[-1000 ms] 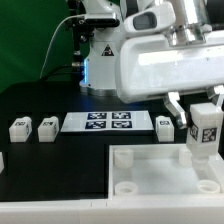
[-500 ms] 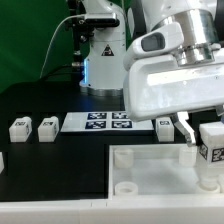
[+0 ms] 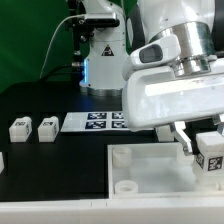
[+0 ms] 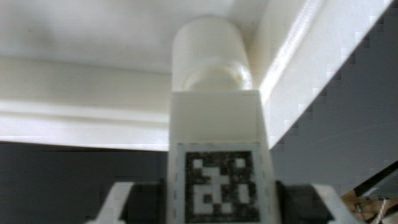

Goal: Assemble one leg

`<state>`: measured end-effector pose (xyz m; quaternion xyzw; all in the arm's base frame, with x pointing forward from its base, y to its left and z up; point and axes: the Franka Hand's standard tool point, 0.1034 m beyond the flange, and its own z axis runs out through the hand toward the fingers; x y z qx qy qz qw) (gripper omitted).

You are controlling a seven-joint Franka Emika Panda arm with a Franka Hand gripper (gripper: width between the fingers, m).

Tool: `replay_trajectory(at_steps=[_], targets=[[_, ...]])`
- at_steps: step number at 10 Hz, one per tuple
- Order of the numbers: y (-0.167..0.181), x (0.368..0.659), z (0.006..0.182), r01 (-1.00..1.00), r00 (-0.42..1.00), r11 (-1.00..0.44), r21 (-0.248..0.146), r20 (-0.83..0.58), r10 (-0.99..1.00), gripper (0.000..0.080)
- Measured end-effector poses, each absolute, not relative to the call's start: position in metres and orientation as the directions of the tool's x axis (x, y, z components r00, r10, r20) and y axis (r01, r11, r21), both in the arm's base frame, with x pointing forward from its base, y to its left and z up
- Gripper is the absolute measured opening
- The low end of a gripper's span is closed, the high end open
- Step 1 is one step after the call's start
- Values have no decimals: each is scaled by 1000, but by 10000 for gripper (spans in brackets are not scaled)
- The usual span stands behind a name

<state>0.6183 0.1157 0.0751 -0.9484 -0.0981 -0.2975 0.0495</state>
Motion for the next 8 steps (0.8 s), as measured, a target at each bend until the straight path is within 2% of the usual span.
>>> replay_trajectory(at_steps=[6, 7, 8], targets=[[116, 618, 71, 216, 810, -976, -38, 565, 157, 295], [116, 618, 71, 216, 810, -976, -38, 564, 157, 503], [116, 618, 71, 216, 811, -976, -38, 564, 157, 503]])
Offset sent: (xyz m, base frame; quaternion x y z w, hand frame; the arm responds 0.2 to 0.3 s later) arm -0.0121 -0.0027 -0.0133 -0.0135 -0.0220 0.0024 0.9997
